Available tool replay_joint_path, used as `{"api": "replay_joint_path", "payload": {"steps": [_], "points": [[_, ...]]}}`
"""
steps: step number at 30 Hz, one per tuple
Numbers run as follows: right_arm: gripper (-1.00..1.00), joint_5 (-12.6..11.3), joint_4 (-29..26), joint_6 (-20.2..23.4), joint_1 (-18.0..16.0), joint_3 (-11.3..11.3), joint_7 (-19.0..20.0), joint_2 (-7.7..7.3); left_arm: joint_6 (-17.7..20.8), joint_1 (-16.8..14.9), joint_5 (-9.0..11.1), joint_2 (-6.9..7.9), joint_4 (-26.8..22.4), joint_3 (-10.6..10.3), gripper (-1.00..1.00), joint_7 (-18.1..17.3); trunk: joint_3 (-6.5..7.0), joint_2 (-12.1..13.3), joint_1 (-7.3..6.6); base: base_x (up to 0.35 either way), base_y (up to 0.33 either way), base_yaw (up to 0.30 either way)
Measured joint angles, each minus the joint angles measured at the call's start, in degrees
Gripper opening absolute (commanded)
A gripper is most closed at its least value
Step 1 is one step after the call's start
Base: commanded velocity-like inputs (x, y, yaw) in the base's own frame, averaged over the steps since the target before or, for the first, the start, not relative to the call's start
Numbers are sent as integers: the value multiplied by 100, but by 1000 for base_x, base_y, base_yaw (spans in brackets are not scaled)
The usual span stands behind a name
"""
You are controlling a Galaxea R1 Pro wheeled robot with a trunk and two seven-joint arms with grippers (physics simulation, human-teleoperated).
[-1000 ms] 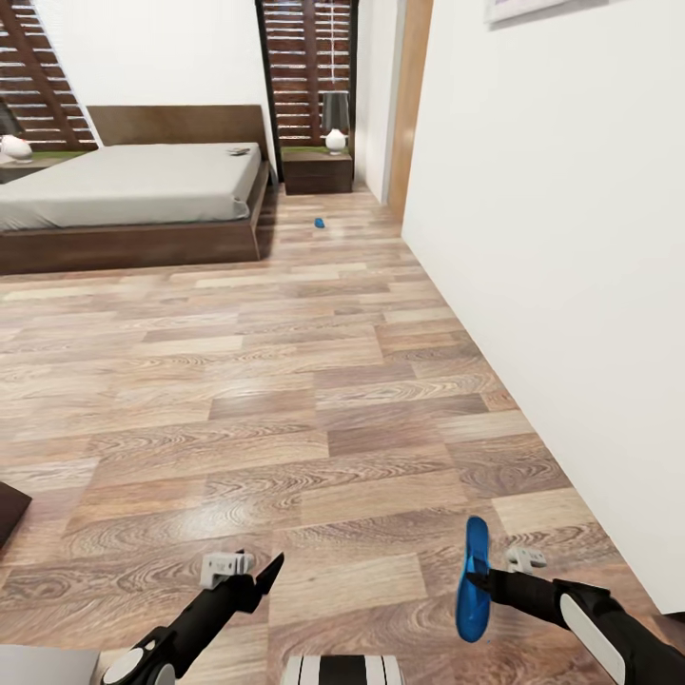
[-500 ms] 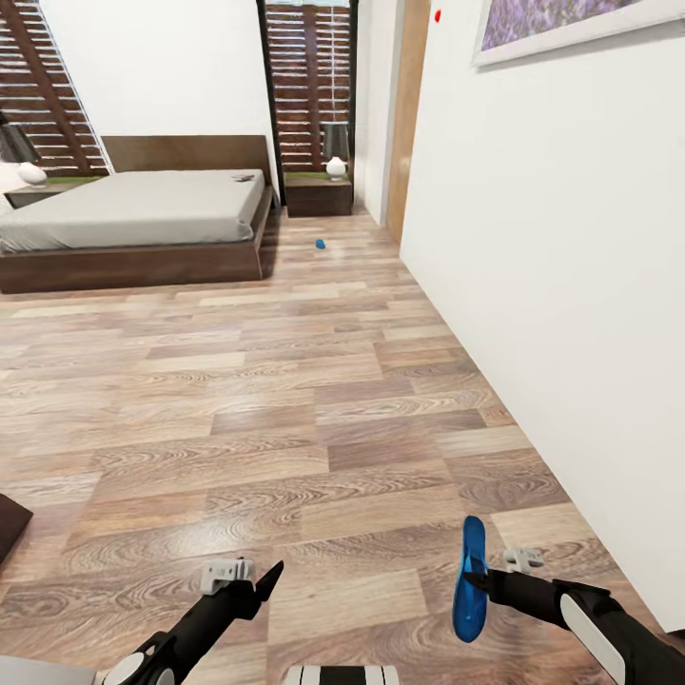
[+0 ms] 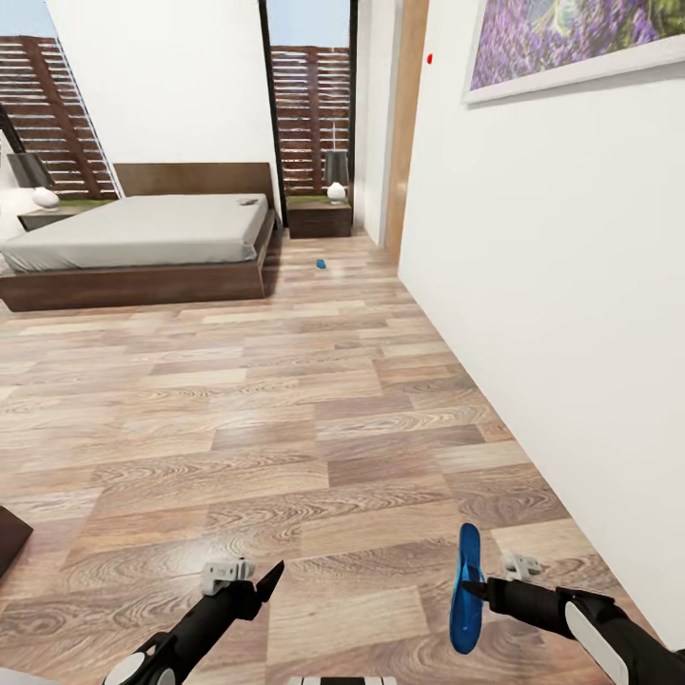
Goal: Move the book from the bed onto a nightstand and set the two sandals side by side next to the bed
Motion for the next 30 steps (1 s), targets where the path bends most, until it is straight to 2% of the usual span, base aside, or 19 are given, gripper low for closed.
{"api": "replay_joint_path", "payload": {"steps": [3, 5, 8, 12, 17, 25, 30], "points": [[-100, 5, 492, 1, 0, 2, 24, 0, -6, 0, -24, 0, 113, -1, 100, 13, 66, 4, -8, 0, 0, 0], [-100, -9, 627, 2, -1, 1, 74, 1, -13, -2, -91, 1, 244, -1, 100, 16, 111, 7, -13, 0, 0, 0], [-100, -22, 714, 3, -2, -1, 179, 1, -32, -35, -250, 1, 486, -2, 100, 22, 178, 11, -21, 0, 0, 0], [-100, -20, 776, 2, -2, 0, 283, 1, -161, -300, -516, 0, 982, 6, 100, 42, 267, 16, -31, 0, 0, 0], [-100, -21, 795, 1, -2, -1, 302, 1, -382, -512, -572, 14, 1330, 20, 100, 47, 377, 23, -44, 0, 0, 0], [-100, -21, 798, 1, -2, -1, 305, 1, -423, -551, -563, 10, 1284, 17, 100, -8, 555, 33, -65, 0, 0, 0], [-100, -21, 798, 2, -2, -6, 305, 1, -381, -539, -533, 1, 783, 3, 100, -34, 666, 40, -78, 0, 0, 0]]}}
